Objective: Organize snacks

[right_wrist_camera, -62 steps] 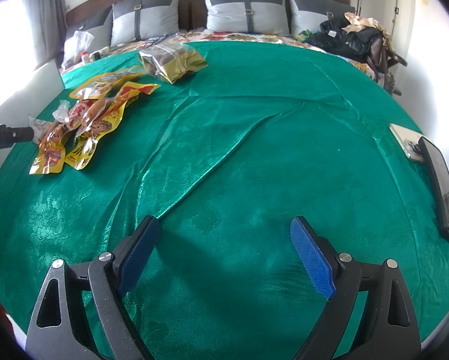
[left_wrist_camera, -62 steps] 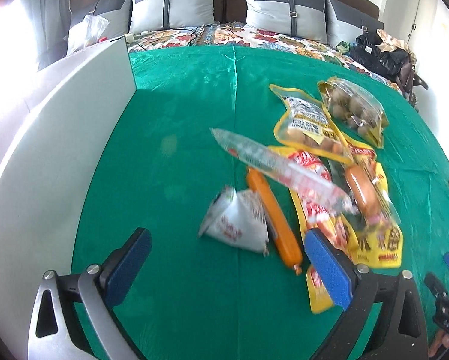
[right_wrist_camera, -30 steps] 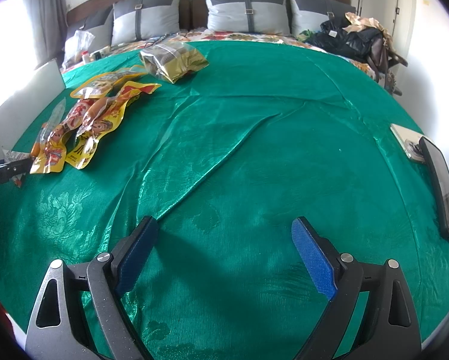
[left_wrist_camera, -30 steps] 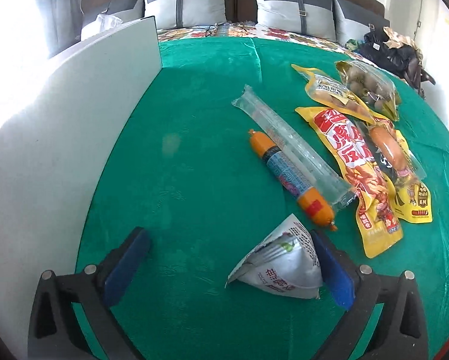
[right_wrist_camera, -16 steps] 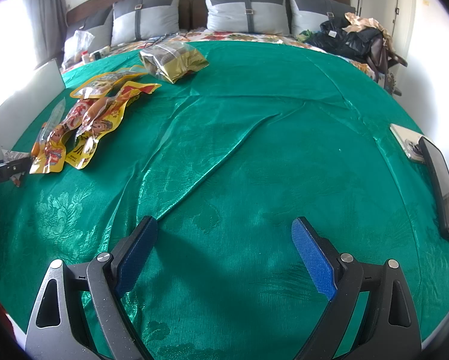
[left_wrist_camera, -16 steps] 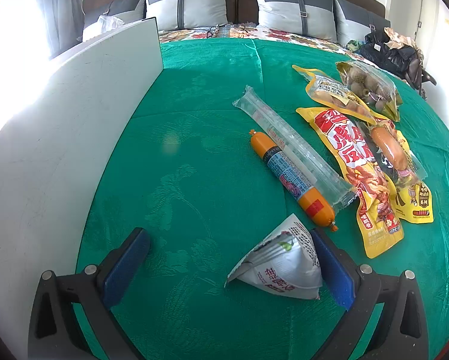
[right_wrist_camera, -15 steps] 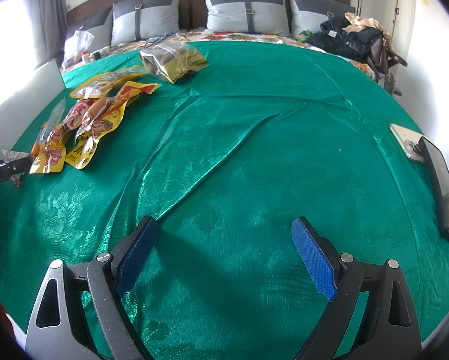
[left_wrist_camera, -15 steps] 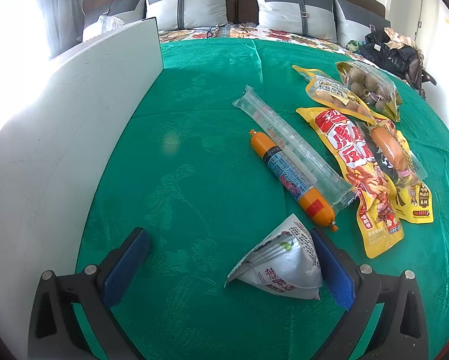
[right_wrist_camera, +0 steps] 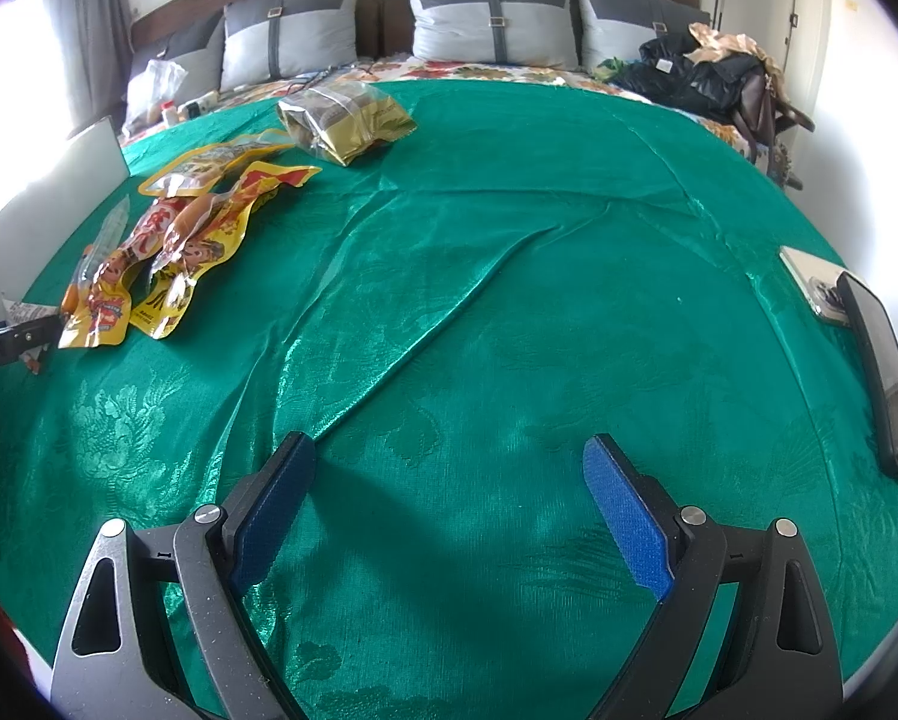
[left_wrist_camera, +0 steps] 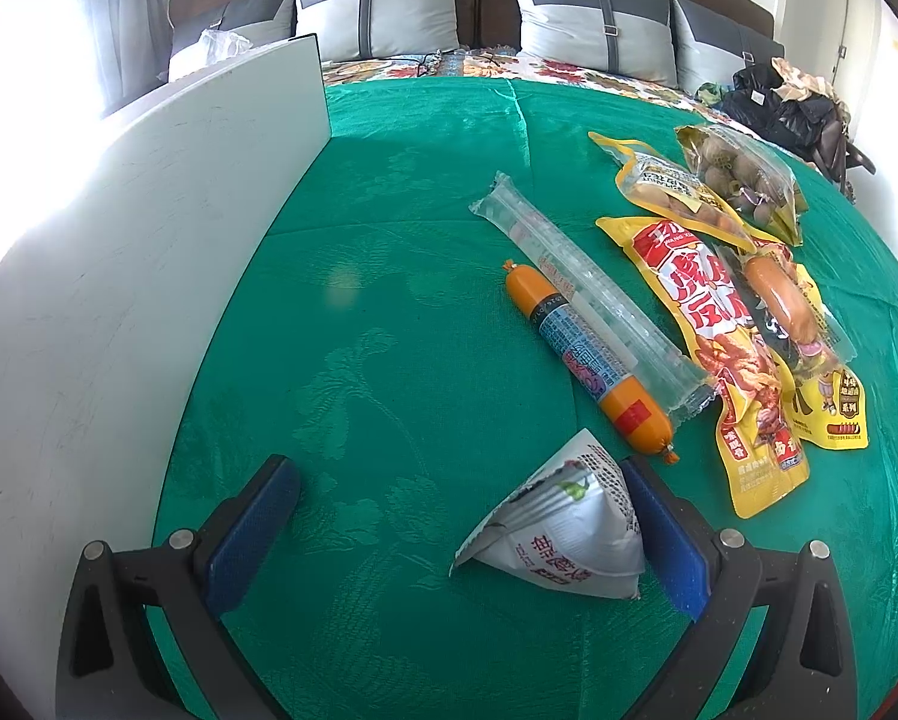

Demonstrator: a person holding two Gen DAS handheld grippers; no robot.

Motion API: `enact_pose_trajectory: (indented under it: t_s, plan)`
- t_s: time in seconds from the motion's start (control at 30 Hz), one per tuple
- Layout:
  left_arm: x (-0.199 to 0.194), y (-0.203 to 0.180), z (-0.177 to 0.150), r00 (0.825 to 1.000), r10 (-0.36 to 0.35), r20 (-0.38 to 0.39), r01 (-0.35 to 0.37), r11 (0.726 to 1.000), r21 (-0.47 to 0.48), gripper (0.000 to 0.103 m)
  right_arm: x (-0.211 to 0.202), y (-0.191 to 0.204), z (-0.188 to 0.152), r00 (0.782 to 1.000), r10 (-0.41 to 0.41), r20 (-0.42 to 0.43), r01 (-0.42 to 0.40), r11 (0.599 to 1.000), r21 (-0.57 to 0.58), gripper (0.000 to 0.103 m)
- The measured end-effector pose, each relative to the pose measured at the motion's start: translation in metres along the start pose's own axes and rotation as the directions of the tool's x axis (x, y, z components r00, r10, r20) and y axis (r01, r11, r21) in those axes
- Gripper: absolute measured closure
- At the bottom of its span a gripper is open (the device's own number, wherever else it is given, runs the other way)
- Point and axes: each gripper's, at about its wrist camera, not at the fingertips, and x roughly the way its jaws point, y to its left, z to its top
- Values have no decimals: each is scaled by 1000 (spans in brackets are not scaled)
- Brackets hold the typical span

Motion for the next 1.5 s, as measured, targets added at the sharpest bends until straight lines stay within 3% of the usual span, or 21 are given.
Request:
enact_pose_trajectory:
  t_s: [0.1,0.17,0.27,0.4,0.5,0.6,0.7,0.83,0.97,1.17,1.27,1.3,1.33,1.37,1.5]
  plan:
    - [0,0,0,1000,0,0,0,1000,0,0,-16,8,16,990,132,56,-136,987,82,13]
    - [0,0,0,1000,0,0,0,1000,0,0,-21,32,36,978,190,81,-193,981,30,13]
    - [0,0,0,1000,1,0,-1,1000,0,0,-4,72,72,966,255,37,-253,967,-42,14]
    - [0,0,0,1000,1,0,-1,1000,0,0,38,118,109,974,223,-39,-226,967,-117,27]
    - [0,0,0,1000,1,0,-1,1000,-1,0,70,146,115,973,186,-140,-208,964,-167,48]
    - [0,0,0,1000,1,1,-1,1000,-1,0,75,159,113,987,85,-134,-116,963,-242,60]
    - [-1,0,0,1000,1,1,-1,1000,-1,0,61,150,113,983,129,-130,-155,965,-212,76]
    - [-1,0,-1,1000,2,1,-2,1000,-1,0,32,115,108,970,226,-94,-236,965,-115,80]
    - [-1,0,-1,1000,1,1,-1,1000,-1,0,3,69,94,962,269,-38,-270,963,-15,80]
    - [-1,1,-1,1000,2,0,-2,1000,-1,0,9,16,41,996,76,-56,-78,997,-26,79]
    - [-1,1,-1,1000,1,1,-1,1000,-1,0,12,2,22,998,59,-20,-60,998,-30,62]
    - [-1,1,-1,1000,1,1,-1,1000,-1,0,10,3,17,998,57,7,-57,998,-40,46]
    - [-1,1,-1,1000,1,1,-1,1000,-1,0,11,6,14,1000,23,11,-23,998,-61,23]
    - [-1,1,-1,1000,1,1,-1,1000,-1,0,13,6,12,1000,2,25,0,997,-73,17]
    - [-1,2,0,1000,1,1,-1,1000,-2,0,14,-1,13,1000,18,22,-17,998,-59,15]
